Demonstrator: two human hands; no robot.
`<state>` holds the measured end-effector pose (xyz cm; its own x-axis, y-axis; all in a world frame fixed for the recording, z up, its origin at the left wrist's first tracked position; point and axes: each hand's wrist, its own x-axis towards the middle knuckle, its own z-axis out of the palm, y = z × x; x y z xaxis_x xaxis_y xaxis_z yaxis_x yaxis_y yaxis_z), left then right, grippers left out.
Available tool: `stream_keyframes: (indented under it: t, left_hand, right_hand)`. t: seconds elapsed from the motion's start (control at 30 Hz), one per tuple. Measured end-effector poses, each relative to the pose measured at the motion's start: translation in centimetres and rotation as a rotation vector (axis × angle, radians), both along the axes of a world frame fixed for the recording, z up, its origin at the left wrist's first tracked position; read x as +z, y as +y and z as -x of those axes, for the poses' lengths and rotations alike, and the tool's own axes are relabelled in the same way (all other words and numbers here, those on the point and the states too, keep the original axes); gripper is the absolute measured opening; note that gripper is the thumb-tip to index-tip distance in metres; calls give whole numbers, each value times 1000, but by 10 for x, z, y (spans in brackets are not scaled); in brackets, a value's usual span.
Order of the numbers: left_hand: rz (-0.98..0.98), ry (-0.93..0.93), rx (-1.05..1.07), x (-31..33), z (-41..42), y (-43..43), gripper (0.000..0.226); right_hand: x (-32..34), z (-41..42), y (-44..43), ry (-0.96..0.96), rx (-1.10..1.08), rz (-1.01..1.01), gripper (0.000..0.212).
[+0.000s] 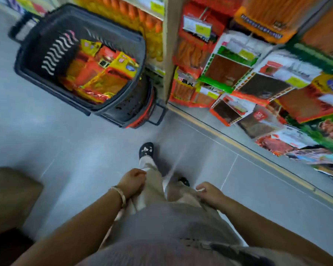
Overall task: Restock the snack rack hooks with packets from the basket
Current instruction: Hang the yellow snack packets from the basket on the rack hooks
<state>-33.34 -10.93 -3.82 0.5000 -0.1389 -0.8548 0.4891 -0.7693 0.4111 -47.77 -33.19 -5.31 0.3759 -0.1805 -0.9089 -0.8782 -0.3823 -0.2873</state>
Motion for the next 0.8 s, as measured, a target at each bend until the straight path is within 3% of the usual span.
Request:
stream_keyframes:
  t: [0.17,0.27,0.33,0.47,0.6,0.7,0.8]
  left_hand:
    - [57,85,177,-9,-48,50,16]
    - [85,96,242,-11,-98,89,19]
    - [90,83,321,-9,-141,114,18]
    - [54,-77,431,2,-219,154,16]
    - [91,-165,492,15,-276,168,20]
    - [122,-182,537,19,-302,166,23]
    - [156,-182,555,17,-320,156,23]
  right_hand:
    - [-7,-81,21,9,281,-15,26]
    - [-3,-163,39,-56,211,-3,8]
    - [5,-223,58,-128,157,5,8]
    - [28,-328,105,-307,-42,-91,12]
    - [39,-410,134,-393,-387,-259,25]
    - [30,-452,136,-346,-624,-291,41]
    - [10,-490,135,-152,-828,-234,49]
